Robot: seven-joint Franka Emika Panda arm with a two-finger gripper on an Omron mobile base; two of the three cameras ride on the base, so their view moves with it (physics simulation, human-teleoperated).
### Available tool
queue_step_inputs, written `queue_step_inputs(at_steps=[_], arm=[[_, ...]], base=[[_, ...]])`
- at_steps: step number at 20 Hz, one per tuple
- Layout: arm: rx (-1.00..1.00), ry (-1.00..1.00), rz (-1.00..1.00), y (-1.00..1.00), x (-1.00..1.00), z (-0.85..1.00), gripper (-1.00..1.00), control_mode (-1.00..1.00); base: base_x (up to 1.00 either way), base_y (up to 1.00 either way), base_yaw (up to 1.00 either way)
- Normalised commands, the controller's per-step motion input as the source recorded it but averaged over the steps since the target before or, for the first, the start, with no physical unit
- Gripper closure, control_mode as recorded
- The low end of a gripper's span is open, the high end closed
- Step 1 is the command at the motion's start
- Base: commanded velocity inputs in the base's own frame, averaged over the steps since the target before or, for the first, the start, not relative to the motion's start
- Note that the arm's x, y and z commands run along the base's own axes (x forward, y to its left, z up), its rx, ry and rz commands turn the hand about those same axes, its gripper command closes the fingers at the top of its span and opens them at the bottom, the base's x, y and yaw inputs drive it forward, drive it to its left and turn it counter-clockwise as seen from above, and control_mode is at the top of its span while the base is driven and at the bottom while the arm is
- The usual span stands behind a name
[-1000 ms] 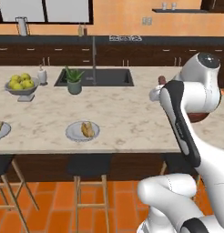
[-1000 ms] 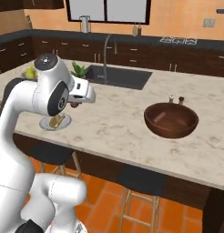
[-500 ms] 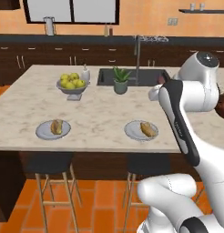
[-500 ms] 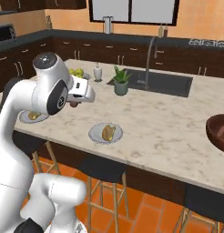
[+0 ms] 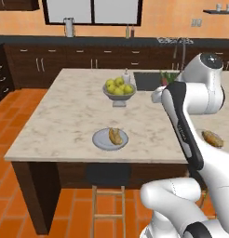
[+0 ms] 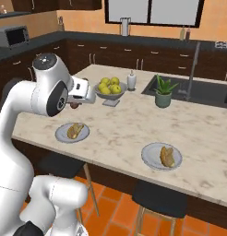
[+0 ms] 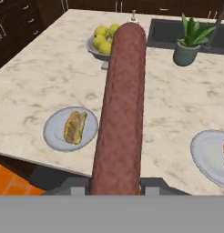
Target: Place one bun and one sausage from the bowl on each plate.
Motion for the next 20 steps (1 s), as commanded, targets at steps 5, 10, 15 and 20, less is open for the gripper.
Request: queue_step_inputs(at_steps=[5, 10, 15, 20], arm=[[0.00, 0.06, -0.02, 0.01, 0.10, -0.09, 1.00, -1.00], [0.00, 0.27, -0.03, 0.12, 0.12, -0.55, 1.00, -1.00], [-0.04, 0.37, 0.04, 0.42, 0.36, -0.83, 1.00, -1.00], [-0.08, 0.28, 0.05, 0.34, 0.65, -0.91, 1.00, -1.00]], base=[[0.51, 0.72, -0.02], [0.00, 0.00, 0.00], [0.00, 0.00, 0.00], [0.00, 0.00, 0.00]])
